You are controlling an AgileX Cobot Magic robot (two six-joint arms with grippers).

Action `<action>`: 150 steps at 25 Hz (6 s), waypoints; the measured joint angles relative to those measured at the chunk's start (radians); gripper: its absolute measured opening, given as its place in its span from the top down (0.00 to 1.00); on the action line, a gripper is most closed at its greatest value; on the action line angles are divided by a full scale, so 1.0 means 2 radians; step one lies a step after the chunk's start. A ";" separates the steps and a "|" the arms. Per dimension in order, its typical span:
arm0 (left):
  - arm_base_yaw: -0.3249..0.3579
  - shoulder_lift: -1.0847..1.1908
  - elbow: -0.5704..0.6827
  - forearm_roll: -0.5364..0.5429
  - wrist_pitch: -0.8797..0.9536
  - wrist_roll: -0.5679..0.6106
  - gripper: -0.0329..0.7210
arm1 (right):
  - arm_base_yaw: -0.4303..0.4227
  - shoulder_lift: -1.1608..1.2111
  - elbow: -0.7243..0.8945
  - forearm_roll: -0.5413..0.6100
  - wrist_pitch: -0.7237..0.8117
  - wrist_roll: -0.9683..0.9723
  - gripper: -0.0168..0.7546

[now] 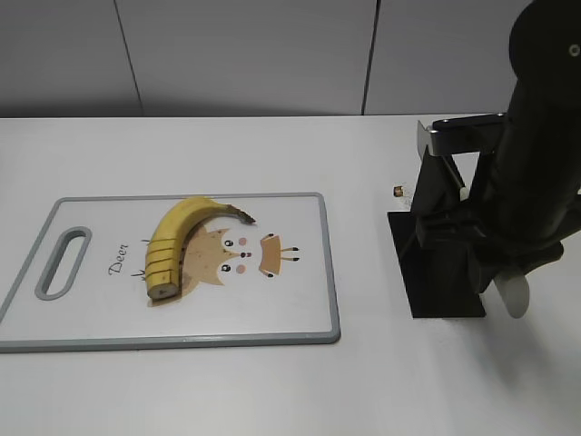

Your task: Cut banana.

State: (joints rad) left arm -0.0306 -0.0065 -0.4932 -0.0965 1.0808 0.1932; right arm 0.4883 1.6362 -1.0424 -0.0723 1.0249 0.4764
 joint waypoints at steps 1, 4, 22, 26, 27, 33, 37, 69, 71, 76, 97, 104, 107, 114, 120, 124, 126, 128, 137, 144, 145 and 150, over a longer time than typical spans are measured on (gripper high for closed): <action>0.000 0.000 0.000 0.000 0.000 0.000 0.24 | 0.000 0.000 0.000 0.000 0.000 0.000 0.77; 0.000 0.000 0.000 0.000 0.000 0.000 0.24 | 0.000 0.000 0.000 0.000 -0.002 0.000 0.77; 0.000 0.000 0.000 0.000 0.000 0.000 0.24 | 0.000 -0.036 0.001 0.007 0.003 0.002 0.77; 0.000 0.000 0.000 0.000 0.000 0.000 0.24 | 0.000 -0.064 0.001 0.008 0.003 0.004 0.77; 0.000 0.000 0.000 0.000 0.000 0.000 0.24 | 0.000 -0.068 0.001 0.007 0.003 0.007 0.77; 0.000 0.000 0.000 0.000 0.000 0.000 0.24 | 0.000 -0.089 0.001 -0.001 0.005 0.012 0.77; 0.000 0.000 0.000 0.000 0.000 0.000 0.24 | 0.000 -0.104 0.001 -0.002 0.010 0.013 0.77; 0.000 0.000 0.000 0.000 0.000 0.000 0.24 | 0.000 -0.130 -0.089 -0.005 0.020 -0.209 0.77; 0.000 0.000 -0.002 0.000 -0.002 0.000 0.24 | 0.000 -0.127 -0.094 0.002 0.018 -0.229 0.77; 0.000 0.028 -0.013 -0.001 -0.023 0.012 0.24 | 0.000 -0.091 -0.134 0.009 0.026 -0.258 0.77; 0.000 0.411 -0.189 -0.183 -0.124 0.328 0.16 | 0.000 0.038 -0.238 0.064 0.034 -0.558 0.77; -0.009 0.560 -0.315 -0.205 -0.048 0.454 0.16 | 0.000 0.058 -0.238 0.121 0.012 -0.631 0.77; -0.030 0.618 -0.355 -0.205 -0.033 0.501 0.16 | 0.000 0.071 -0.238 0.142 0.010 -0.671 0.77; -0.071 0.727 -0.412 -0.190 -0.011 0.554 0.16 | 0.001 0.101 -0.246 0.192 0.009 -0.740 0.77; -0.090 0.785 -0.417 -0.176 -0.011 0.591 0.16 | 0.005 0.127 -0.265 0.217 0.008 -0.769 0.77; -0.092 0.810 -0.418 -0.154 -0.022 0.594 0.17 | 0.010 0.137 -0.271 0.233 0.009 -0.796 0.77; -0.092 0.819 -0.418 -0.148 -0.031 0.594 0.17 | 0.012 0.137 -0.271 0.234 0.007 -0.804 0.77; -0.092 0.828 -0.418 -0.144 -0.033 0.595 0.17 | 0.012 0.137 -0.271 0.235 -0.002 -0.807 0.77; -0.092 0.855 -0.418 -0.139 -0.036 0.595 0.27 | 0.012 0.161 -0.273 0.242 -0.004 -0.809 0.77; -0.091 0.866 -0.418 -0.139 -0.025 0.595 0.61 | 0.012 0.164 -0.273 0.245 -0.006 -0.809 0.77; -0.090 0.869 -0.418 -0.139 -0.025 0.595 0.60 | 0.012 0.164 -0.273 0.245 -0.006 -0.809 0.77; -0.089 0.871 -0.418 -0.139 -0.024 0.595 0.56 | 0.012 0.164 -0.273 0.246 -0.006 -0.809 0.77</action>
State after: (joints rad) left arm -0.2092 1.7356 -1.3285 -0.3745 1.0324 1.3832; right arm 0.5120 1.9652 -1.5890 0.4188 1.0121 -1.1422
